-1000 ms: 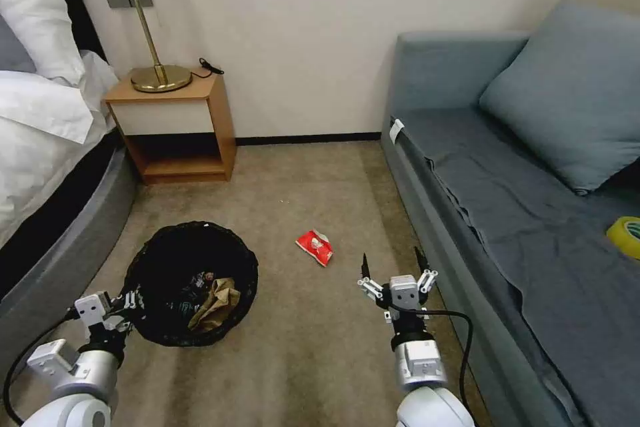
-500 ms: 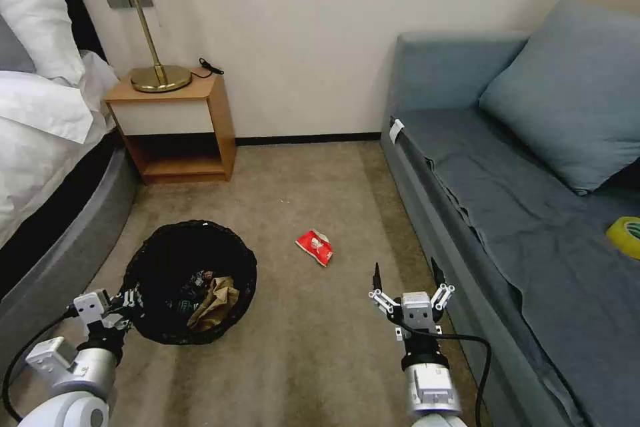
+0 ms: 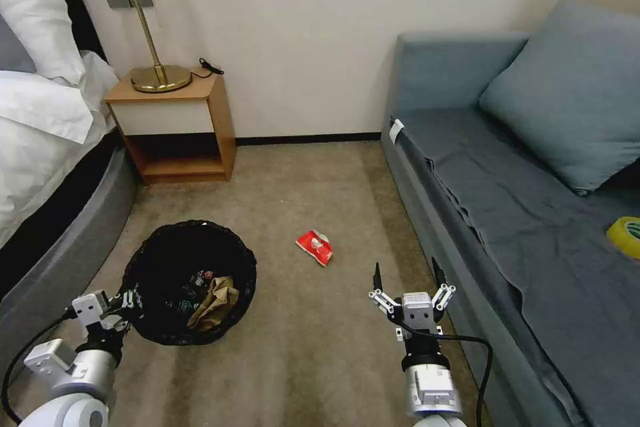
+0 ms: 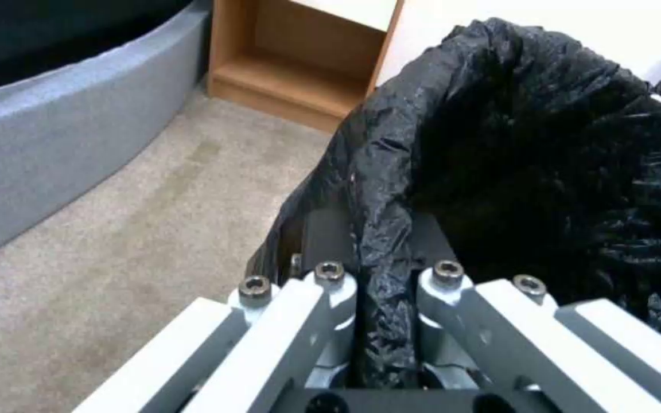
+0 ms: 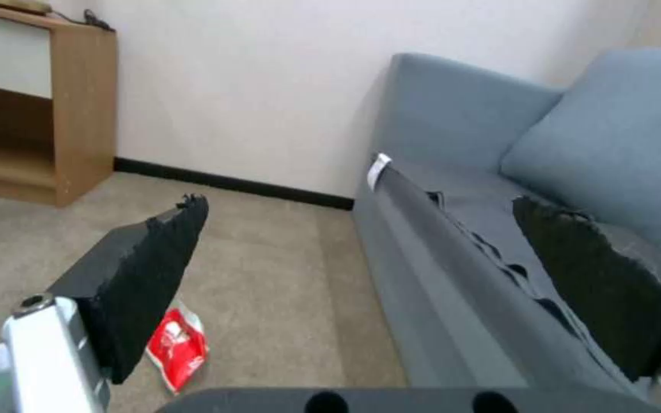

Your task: Pick up the trash bin, then pick up the garbage on the floor and place it into the trash bin.

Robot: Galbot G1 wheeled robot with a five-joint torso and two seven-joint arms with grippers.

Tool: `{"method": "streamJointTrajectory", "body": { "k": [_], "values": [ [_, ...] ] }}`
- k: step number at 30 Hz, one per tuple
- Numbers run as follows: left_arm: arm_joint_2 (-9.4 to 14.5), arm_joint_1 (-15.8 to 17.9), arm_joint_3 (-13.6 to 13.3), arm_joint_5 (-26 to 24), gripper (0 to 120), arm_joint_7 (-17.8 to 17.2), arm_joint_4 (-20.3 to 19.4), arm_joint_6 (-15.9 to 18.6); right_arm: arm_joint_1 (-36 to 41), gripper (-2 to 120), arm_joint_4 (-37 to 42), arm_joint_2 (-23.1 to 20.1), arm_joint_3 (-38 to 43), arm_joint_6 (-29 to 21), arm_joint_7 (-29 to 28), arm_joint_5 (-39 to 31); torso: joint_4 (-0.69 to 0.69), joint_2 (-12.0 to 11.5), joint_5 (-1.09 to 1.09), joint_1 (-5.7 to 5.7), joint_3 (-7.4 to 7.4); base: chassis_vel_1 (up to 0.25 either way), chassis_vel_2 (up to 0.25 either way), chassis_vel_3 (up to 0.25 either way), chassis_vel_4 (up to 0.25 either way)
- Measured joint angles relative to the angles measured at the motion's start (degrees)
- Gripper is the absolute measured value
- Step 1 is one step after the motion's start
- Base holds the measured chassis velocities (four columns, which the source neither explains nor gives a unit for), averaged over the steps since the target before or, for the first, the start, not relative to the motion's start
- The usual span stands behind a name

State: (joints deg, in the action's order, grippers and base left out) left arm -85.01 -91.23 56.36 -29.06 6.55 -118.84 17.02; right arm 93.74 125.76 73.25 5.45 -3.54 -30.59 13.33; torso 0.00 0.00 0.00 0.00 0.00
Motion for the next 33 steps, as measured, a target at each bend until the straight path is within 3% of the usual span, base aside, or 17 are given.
{"method": "streamJointTrajectory", "body": {
  "k": [15,33],
  "values": [
    [-0.1,-0.4,0.4,-0.4,4,0.2,0.5,-0.6,-0.1,100,-0.6,0.0,0.0,0.9,0.4,-0.4,0.00,0.0,0.00,0.00,0.00,-0.003,0.003,0.003,-0.004],
    [-0.3,-0.8,1.1,-0.4,4,0.4,1.0,-1.1,-1.7,100,-1.8,-0.6,-1.0,0.9,0.6,-1.6,0.00,0.0,0.00,0.00,0.00,-0.116,0.111,0.108,-0.118]
  ]
}}
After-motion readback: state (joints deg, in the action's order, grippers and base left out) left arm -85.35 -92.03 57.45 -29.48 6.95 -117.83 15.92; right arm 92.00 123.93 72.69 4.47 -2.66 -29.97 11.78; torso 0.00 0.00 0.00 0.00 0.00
